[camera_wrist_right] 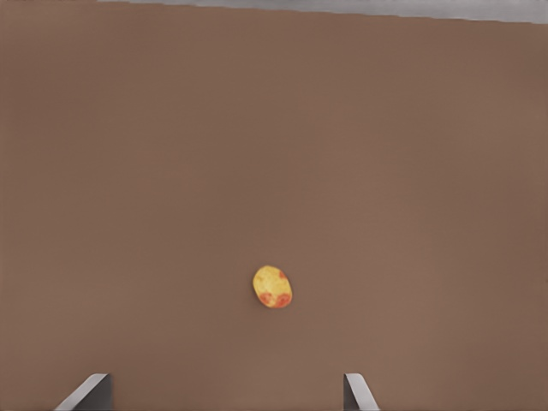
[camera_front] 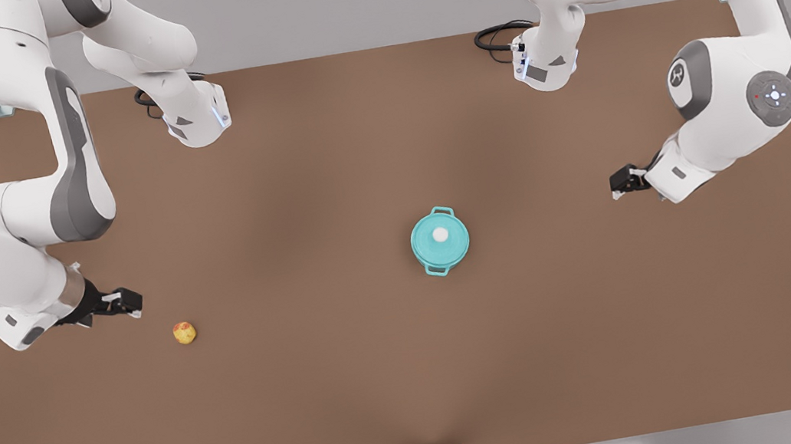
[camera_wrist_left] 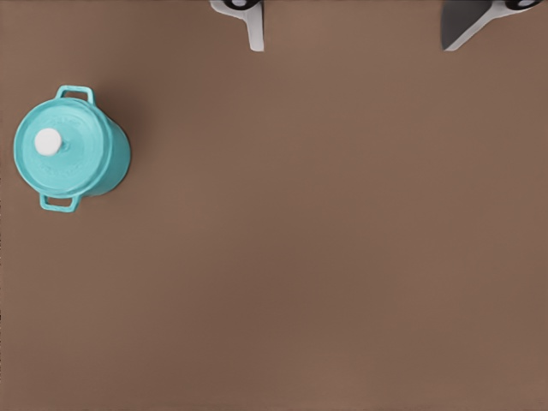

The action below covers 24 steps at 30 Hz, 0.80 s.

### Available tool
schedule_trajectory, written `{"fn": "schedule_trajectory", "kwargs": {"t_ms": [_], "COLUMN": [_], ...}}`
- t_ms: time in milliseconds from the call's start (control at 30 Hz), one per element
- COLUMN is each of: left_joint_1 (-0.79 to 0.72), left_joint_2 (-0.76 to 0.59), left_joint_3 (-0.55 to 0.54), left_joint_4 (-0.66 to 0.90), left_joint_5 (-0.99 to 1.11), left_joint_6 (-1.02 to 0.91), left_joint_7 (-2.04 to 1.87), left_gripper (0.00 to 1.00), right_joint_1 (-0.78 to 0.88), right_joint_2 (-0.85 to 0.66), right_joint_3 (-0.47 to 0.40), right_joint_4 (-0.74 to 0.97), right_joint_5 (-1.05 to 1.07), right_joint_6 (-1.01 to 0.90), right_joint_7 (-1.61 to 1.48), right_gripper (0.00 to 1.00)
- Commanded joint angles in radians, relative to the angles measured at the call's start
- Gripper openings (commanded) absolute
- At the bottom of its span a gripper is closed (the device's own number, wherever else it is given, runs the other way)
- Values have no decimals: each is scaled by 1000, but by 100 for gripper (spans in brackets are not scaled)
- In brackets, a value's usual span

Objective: Open the pot lid and put the potato into the pot

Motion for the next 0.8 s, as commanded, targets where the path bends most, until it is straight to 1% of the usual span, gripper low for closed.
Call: {"fn": "schedule_trajectory", "kwargs": {"t_ms": [0,33,67,100,133,167,200,267,300,333,433,467,500,533,567,633,667,700,733,767], "left_joint_1": [-7,-25,-54,-105,-191,-314,-413,-558,-596,-607,-562,-567,-564,-528,-528,-528,-530,-528,-536,-556], "left_joint_2": [1,1,39,56,65,97,148,270,313,347,358,358,372,408,416,405,422,477,501,504], "left_joint_3": [-1,-1,-2,-16,-24,-24,-25,-25,-25,-25,-19,-19,-16,-27,-27,-25,-28,-28,-28,-45], "left_joint_4": [2,3,52,51,59,75,101,194,200,200,201,210,215,204,209,229,229,229,157,134], "left_joint_5": [-8,-11,-14,-6,-3,-1,11,15,6,3,-12,0,31,20,-9,-11,-8,-11,-6,-11], "left_joint_6": [66,71,64,58,60,60,60,71,127,179,187,189,193,216,218,201,209,227,343,406], "left_joint_7": [-121,-121,-121,-163,-327,-505,-680,-892,-992,-1033,-1029,-1032,-1024,-986,-983,-989,-987,-977,-925,-911], "left_gripper": [100,100,100,100,100,100,100,100,100,100,100,100,100,100,100,100,100,100,100,100], "right_joint_1": [0,0,2,11,11,11,15,11,18,17,34,32,31,31,29,29,29,29,28,28], "right_joint_2": [-1,-1,-2,-4,-2,-2,-1,1,-1,2,59,70,96,119,133,142,119,98,68,67], "right_joint_3": [0,0,2,11,16,62,71,66,72,74,74,74,72,71,71,65,65,63,57,56], "right_joint_4": [0,0,2,6,6,6,6,5,3,3,3,-12,-12,-18,-24,-93,-153,-214,-285,-291], "right_joint_5": [0,-1,-3,-7,-13,-23,-36,-33,-38,-33,-38,-42,-41,-41,-41,-42,-44,-50,-73,-79], "right_joint_6": [19,19,19,19,16,16,16,16,-11,-10,10,61,70,121,125,231,283,349,432,456], "right_joint_7": [-14,-15,-33,-178,-335,-429,-486,-546,-526,-515,-482,-433,-402,-383,-377,-376,-377,-377,-376,-377], "right_gripper": [100,100,100,100,100,100,100,100,100,100,100,100,100,100,100,100,100,100,100,100]}}
